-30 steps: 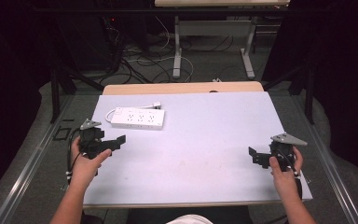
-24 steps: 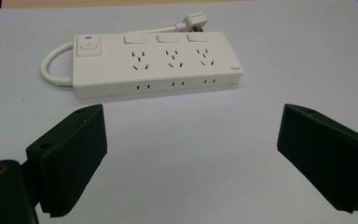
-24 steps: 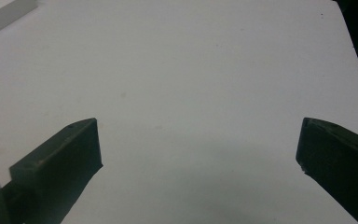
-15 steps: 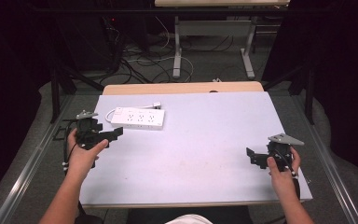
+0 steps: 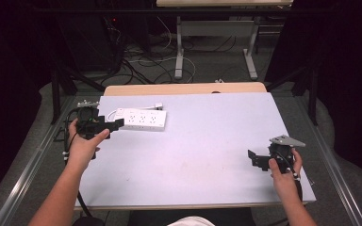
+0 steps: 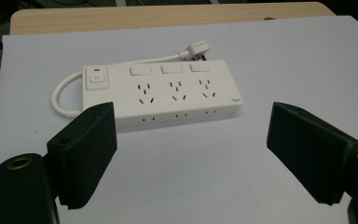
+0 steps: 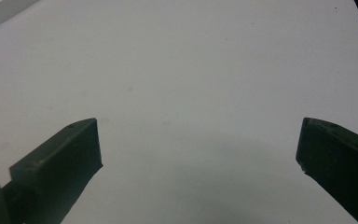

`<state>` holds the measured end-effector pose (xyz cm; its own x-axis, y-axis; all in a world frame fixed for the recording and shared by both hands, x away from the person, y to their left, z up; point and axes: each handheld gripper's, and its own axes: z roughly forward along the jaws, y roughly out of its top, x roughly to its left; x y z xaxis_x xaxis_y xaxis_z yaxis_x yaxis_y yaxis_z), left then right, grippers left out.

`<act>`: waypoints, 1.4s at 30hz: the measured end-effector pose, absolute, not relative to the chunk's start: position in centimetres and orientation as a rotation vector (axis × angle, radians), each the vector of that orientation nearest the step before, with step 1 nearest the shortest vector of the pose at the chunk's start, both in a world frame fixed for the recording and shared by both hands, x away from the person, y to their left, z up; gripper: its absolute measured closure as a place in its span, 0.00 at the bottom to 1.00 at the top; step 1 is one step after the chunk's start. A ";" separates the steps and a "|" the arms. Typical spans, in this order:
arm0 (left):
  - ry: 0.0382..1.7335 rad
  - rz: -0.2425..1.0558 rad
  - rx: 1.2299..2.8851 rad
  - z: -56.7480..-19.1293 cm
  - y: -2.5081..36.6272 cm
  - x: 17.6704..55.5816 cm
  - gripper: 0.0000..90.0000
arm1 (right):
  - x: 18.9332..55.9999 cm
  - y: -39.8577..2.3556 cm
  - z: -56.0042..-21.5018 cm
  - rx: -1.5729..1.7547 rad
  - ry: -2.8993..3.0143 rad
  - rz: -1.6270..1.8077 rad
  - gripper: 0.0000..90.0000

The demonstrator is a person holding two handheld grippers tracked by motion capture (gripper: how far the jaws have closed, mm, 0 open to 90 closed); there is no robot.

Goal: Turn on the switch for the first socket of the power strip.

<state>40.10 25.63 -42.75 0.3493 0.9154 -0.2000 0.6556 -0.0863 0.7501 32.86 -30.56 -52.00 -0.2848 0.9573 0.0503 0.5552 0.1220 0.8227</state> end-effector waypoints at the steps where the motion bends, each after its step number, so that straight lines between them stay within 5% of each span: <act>1: 1.384 0.418 1.817 -42.7 25.6 40.3 0.18 | 32.9 -30.6 -52.0 1.458 1.902 1.046 0.00; 24: 1.435 0.378 1.795 -41.3 25.2 43.5 0.19 | 33.1 -30.2 -52.6 1.460 1.928 1.046 0.00; 42: 1.519 0.469 1.762 -41.4 25.3 46.6 0.21 | 33.2 -30.1 -52.9 1.471 1.943 1.045 0.00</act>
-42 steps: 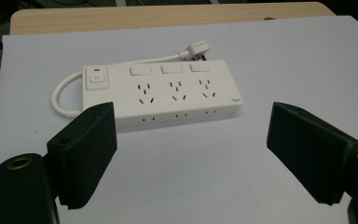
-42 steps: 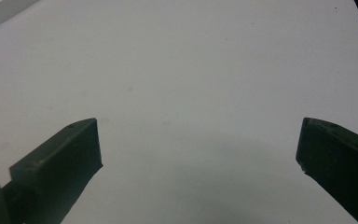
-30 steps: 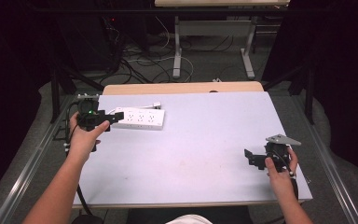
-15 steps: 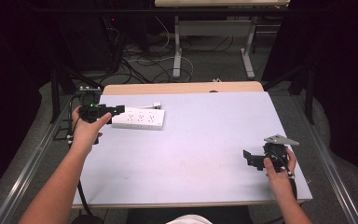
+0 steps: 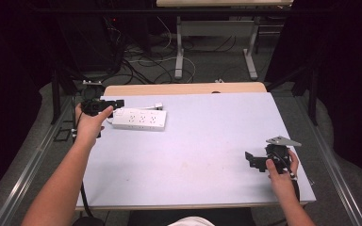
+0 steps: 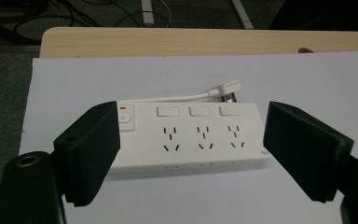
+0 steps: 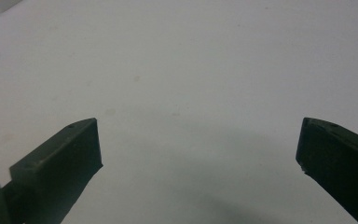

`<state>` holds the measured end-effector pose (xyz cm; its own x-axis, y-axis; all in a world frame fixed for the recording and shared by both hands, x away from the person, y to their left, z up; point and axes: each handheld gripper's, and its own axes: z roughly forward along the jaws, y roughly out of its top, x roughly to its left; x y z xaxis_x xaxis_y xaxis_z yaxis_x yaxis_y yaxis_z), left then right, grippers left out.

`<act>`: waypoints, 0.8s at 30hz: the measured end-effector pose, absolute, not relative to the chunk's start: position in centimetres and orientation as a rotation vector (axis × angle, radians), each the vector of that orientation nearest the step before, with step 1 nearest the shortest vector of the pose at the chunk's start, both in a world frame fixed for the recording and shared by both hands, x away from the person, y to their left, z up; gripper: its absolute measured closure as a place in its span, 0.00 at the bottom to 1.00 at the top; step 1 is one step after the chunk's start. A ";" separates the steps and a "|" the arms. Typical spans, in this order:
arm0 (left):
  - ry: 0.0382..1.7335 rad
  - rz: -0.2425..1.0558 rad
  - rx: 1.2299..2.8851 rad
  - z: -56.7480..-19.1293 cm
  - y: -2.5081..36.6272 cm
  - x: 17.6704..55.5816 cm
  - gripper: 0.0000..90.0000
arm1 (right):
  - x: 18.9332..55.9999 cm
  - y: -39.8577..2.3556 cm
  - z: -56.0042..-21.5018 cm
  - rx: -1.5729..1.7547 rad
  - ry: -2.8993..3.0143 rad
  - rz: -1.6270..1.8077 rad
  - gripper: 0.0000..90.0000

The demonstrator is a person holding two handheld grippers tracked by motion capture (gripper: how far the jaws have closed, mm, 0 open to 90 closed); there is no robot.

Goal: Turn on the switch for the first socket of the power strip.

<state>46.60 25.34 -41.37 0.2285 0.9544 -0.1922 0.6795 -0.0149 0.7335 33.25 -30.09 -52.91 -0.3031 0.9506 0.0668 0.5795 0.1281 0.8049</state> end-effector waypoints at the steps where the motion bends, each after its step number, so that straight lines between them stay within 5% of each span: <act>1: 1.524 0.471 1.768 -41.4 25.2 46.8 0.21 | 33.3 -30.1 -52.9 1.472 1.945 1.046 0.00; 24: 1.559 0.494 1.739 -41.7 23.4 49.7 0.32 | 33.4 -30.0 -53.2 1.481 1.953 1.049 0.00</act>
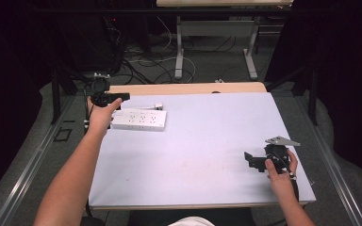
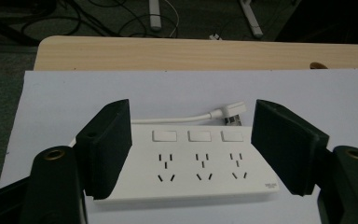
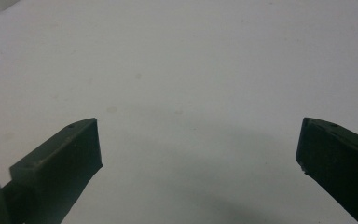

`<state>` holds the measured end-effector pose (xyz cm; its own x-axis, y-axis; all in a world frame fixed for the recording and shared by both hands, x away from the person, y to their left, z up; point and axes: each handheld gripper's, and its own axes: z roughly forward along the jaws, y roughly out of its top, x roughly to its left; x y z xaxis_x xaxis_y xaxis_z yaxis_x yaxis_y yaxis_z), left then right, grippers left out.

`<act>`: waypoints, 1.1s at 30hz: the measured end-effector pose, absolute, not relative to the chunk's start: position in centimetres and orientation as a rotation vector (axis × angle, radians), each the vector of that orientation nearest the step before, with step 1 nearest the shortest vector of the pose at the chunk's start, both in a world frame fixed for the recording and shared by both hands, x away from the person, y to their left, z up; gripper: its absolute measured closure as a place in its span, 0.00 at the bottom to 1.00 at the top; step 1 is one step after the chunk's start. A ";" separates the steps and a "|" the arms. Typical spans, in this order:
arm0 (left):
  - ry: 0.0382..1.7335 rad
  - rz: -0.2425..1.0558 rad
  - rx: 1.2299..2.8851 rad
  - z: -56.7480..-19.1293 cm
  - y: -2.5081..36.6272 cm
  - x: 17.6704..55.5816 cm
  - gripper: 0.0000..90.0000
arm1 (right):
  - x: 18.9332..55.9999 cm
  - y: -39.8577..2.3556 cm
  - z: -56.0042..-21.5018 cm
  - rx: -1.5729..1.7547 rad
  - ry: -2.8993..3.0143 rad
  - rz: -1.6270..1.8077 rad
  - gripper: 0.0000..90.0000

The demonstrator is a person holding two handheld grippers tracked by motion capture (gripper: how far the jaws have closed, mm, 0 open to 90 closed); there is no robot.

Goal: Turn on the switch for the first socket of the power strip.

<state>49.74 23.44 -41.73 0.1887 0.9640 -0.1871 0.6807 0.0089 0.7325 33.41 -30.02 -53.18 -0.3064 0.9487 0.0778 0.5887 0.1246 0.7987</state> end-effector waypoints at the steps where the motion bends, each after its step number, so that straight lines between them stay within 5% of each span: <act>1: 1.560 0.503 1.739 -41.8 23.4 49.8 0.33 | 33.4 -30.0 -53.2 1.484 1.953 1.050 0.00; 33: 1.627 0.496 1.801 -43.8 24.0 55.0 0.48 | 33.7 -30.0 -53.6 1.505 1.966 1.047 0.00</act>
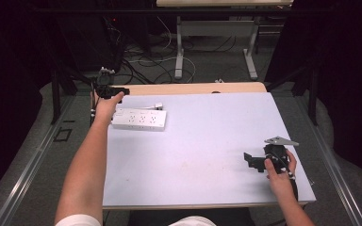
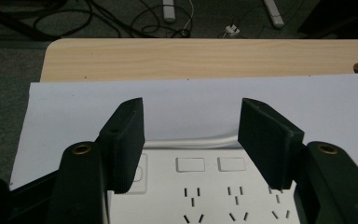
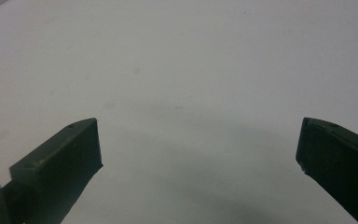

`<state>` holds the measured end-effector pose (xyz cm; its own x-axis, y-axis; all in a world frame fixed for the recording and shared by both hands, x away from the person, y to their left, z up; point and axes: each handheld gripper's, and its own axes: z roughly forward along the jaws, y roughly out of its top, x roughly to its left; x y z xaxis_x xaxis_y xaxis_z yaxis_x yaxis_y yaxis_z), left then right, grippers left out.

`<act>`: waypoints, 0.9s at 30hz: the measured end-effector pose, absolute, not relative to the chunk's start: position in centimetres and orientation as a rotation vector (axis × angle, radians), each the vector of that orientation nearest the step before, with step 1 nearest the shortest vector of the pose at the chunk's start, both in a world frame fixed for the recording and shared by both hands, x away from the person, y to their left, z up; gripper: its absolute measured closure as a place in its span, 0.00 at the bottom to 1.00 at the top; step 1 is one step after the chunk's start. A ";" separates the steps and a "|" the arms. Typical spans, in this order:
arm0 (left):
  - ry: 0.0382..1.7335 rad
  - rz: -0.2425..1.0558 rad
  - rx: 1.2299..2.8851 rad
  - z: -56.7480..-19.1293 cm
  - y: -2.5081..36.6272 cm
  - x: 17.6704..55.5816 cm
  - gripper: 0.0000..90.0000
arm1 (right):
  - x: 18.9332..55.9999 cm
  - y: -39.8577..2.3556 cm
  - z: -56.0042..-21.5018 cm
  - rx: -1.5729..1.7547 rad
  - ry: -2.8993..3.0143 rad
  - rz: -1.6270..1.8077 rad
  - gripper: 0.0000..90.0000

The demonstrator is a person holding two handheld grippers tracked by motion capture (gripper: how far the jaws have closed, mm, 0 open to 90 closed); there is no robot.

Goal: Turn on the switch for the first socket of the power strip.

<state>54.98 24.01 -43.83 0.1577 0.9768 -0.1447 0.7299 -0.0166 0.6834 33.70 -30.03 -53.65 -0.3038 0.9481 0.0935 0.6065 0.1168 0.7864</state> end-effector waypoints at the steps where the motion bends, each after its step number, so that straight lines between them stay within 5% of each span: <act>1: 1.636 0.486 1.807 -43.9 24.0 55.1 0.49 | 33.8 -30.1 -53.7 1.498 1.967 1.047 0.00; 27: 1.662 0.399 1.899 -47.1 23.4 56.9 0.71 | 33.9 -29.9 -53.9 1.487 1.995 1.054 0.00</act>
